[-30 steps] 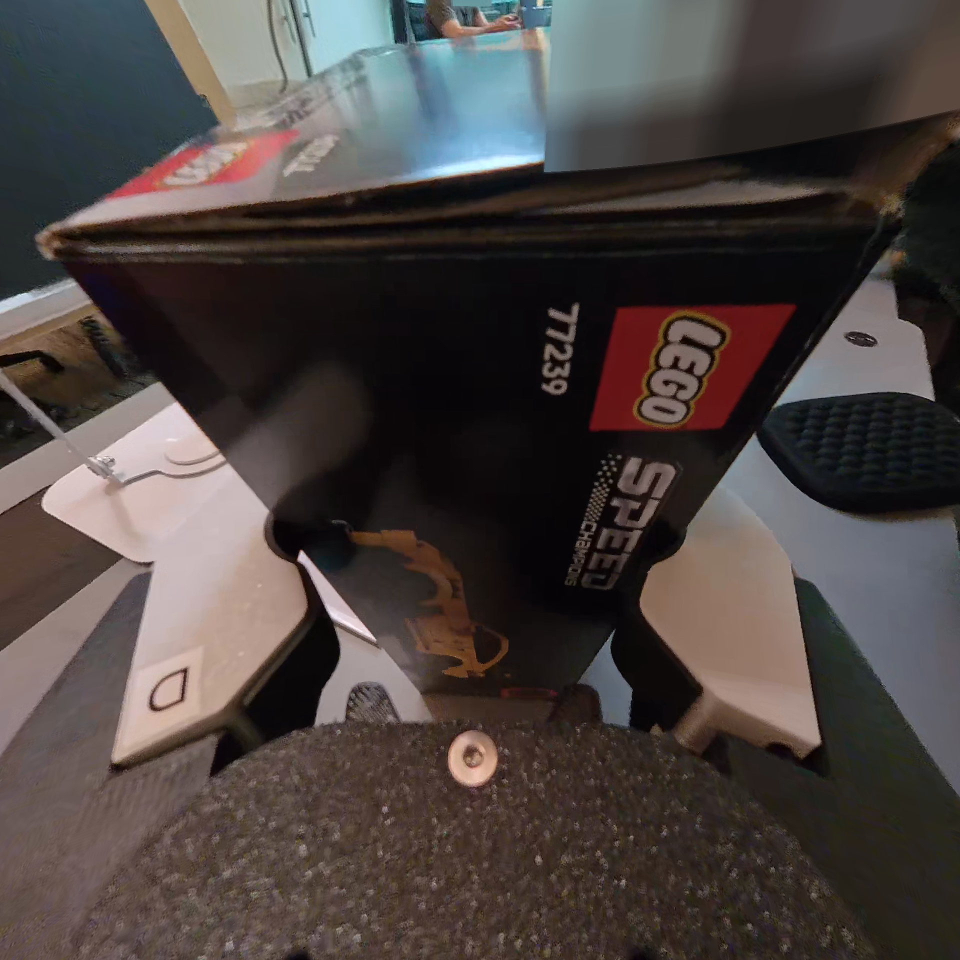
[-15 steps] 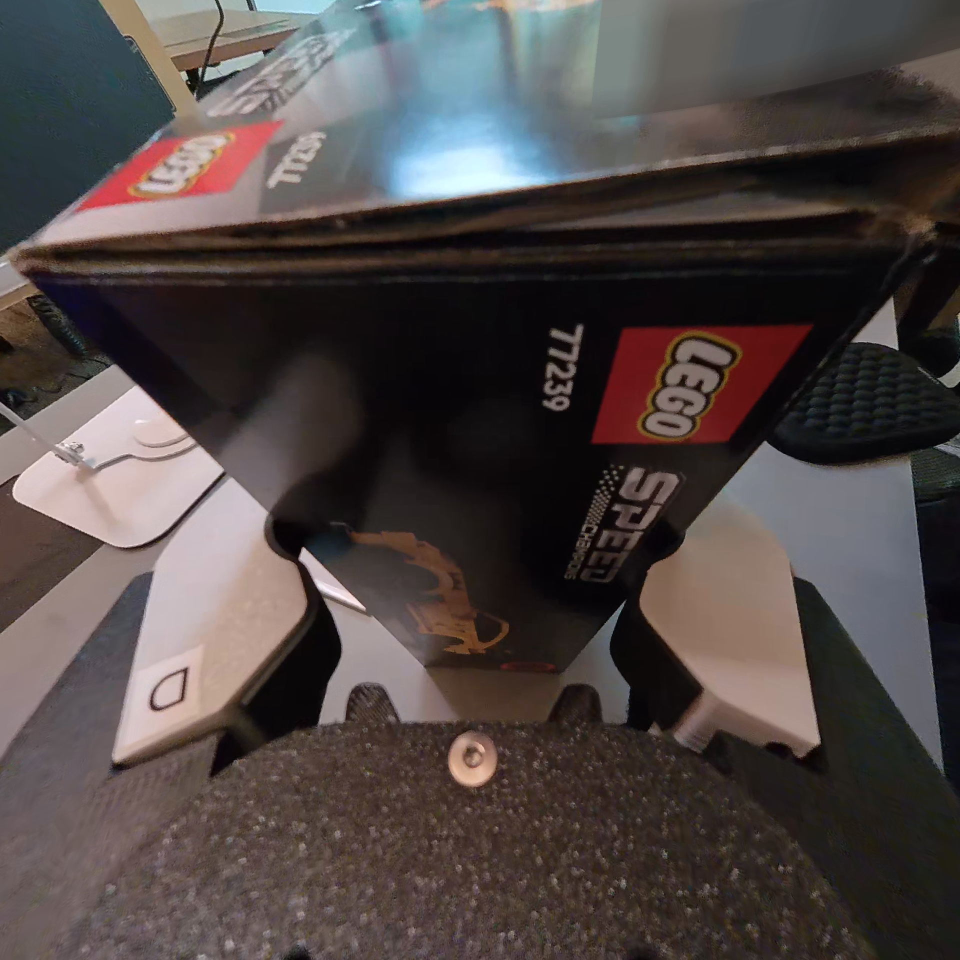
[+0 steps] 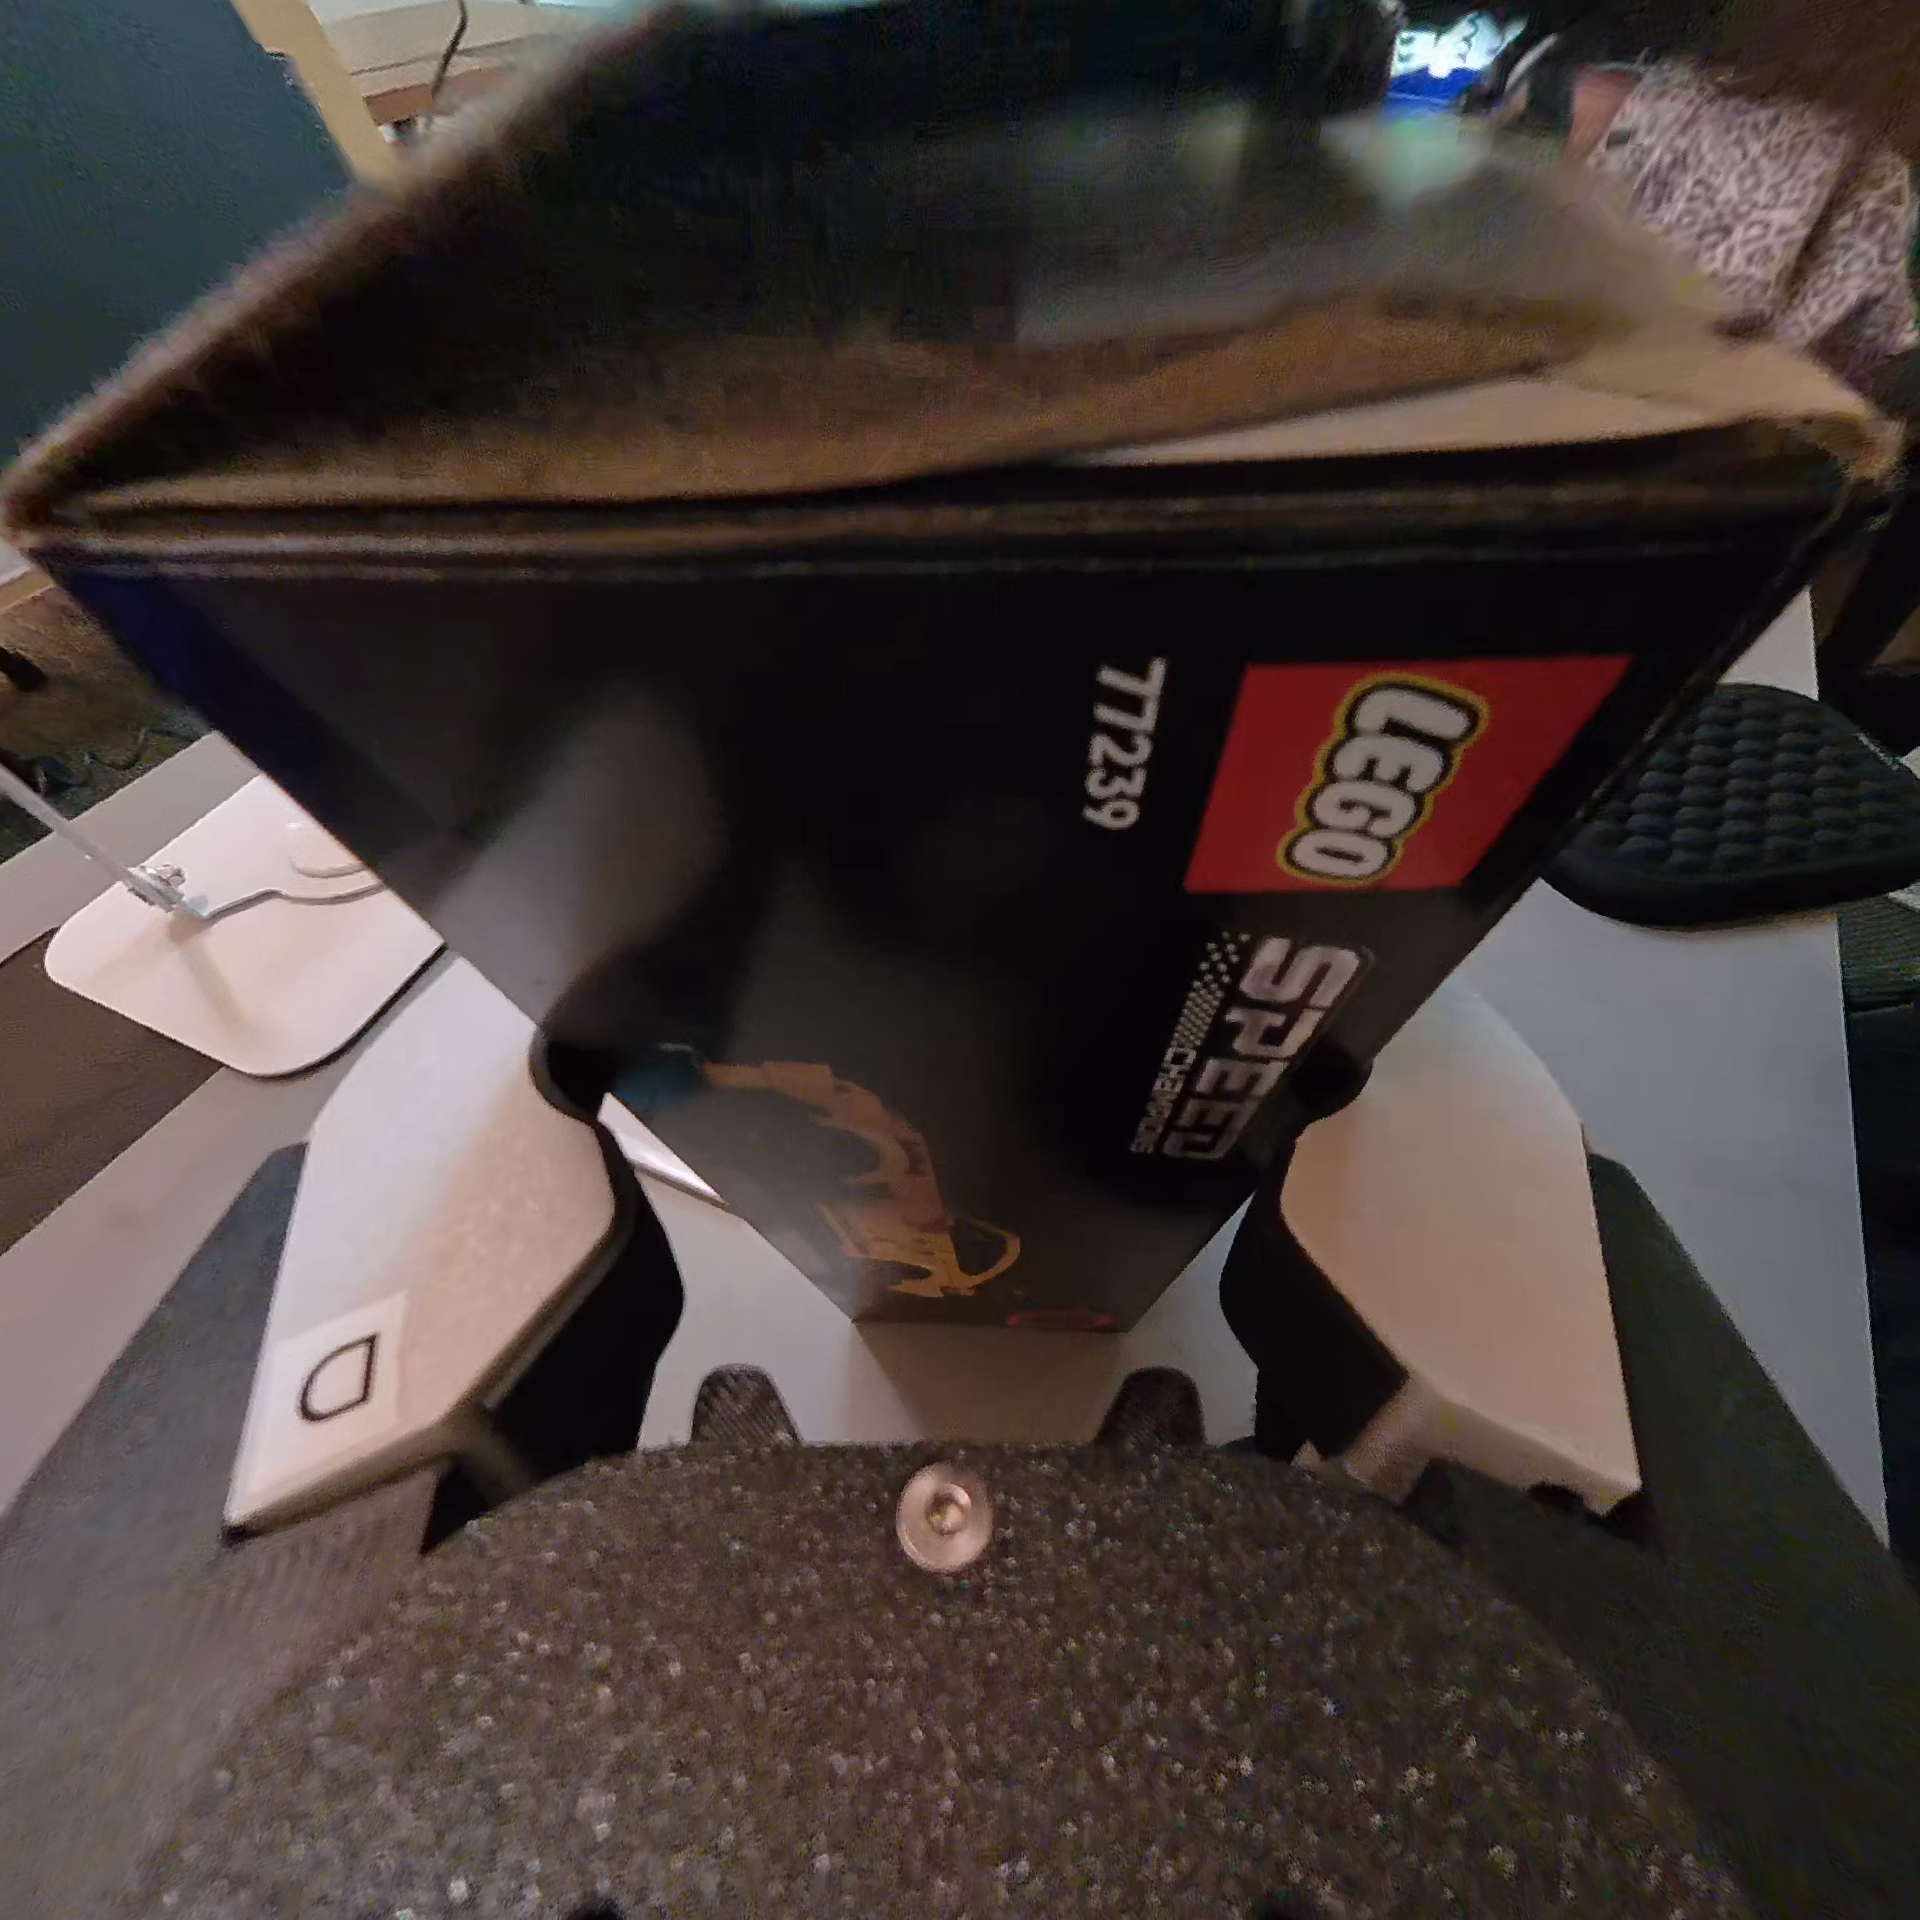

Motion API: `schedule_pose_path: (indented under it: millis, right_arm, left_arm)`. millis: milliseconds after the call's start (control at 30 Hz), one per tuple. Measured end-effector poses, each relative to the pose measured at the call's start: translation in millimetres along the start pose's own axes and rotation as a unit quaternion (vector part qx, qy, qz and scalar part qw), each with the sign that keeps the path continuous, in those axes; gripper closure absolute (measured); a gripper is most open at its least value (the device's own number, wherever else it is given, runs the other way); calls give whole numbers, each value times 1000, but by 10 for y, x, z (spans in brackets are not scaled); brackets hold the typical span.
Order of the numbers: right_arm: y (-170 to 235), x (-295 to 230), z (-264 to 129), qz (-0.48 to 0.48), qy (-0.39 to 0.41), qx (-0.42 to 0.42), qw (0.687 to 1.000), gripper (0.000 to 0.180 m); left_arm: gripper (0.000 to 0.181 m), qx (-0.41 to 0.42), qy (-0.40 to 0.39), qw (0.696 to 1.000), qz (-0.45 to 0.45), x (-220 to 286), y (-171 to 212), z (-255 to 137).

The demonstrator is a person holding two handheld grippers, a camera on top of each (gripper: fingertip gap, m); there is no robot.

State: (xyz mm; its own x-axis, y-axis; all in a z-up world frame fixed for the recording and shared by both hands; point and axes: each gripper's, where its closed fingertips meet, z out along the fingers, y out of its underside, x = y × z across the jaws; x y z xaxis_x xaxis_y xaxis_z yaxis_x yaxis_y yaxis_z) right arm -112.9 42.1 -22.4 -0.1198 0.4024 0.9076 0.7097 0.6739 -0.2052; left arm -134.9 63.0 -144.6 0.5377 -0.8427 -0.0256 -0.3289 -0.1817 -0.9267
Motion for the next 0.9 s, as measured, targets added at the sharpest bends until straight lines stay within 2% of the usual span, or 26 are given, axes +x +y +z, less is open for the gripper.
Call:
schedule_pose_path:
  millis: [167,333,433,533,633,767,900]
  right_arm:
    - [3,384,-115,11,22,9,1000,180]
    - [32,473,0,31,-10,15,999,175]
    - [-205,315,-147,55,-45,81,994,157]
    - [-154,58,-170,-9,-27,56,998,136]
    - [19,-138,-58,-52,13,19,998,132]
    - [90,-44,26,-70,84,18,994,145]
    - [-29,317,-134,-39,112,56,991,162]
  left_arm:
    - [48,2,7,1000,11,58,-19,29]
    - [48,-5,7,1000,8,104,-18,42]
    - [48,5,6,1000,-9,55,-23,19]
    - [48,7,7,1000,-14,36,-23,8]
    - [48,6,8,1000,-18,26,-26,11]
    - [48,-2,9,1000,-4,75,-18,31]
    - [48,-3,7,1000,5,111,-15,34]
